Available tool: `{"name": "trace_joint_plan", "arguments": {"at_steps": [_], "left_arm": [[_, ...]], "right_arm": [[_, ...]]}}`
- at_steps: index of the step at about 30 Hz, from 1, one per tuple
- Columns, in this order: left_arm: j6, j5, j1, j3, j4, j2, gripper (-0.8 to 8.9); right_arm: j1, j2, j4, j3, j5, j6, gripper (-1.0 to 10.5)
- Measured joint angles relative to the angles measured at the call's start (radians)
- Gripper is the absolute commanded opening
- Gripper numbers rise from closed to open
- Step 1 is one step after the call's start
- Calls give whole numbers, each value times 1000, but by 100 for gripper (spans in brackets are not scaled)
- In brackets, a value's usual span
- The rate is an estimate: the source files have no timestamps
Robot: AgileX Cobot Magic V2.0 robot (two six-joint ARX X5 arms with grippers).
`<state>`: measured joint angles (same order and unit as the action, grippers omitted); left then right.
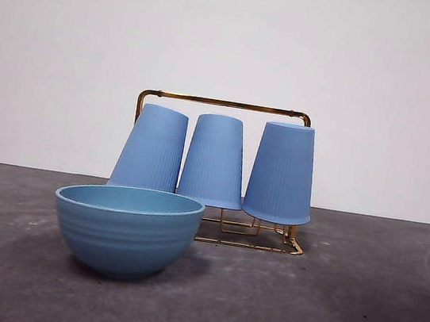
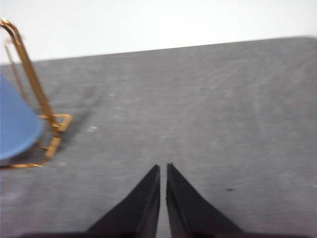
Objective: Right arm lift cup from the cupboard, then place it on the right of the bowl
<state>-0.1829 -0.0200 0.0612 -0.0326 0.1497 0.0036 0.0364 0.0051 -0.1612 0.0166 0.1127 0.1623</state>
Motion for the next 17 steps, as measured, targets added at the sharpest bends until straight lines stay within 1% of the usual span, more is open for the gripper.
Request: {"name": "trace_joint_plan", "arguments": {"at_steps": [2, 4, 8, 12, 14, 17], "left_arm": [[-39, 21, 3, 0, 3, 2, 10], [-75, 26, 13, -6, 12, 13, 10], [-146, 27, 33, -71, 30, 62, 10], [-184, 44, 53, -164, 28, 134, 10], [-194, 51, 63, -216, 36, 188, 10], [-198, 64, 74, -319, 84, 284, 10]], "right_arm": [[-1, 0, 2, 0, 58, 42, 11], [-5, 0, 0, 2, 95, 88, 11], [-18, 0, -15, 26, 97, 175, 11], [-30, 2, -13, 95, 98, 271, 11], [-34, 12, -18, 135, 117, 307, 11], [-43, 52, -68, 213, 164, 341, 11]]}}
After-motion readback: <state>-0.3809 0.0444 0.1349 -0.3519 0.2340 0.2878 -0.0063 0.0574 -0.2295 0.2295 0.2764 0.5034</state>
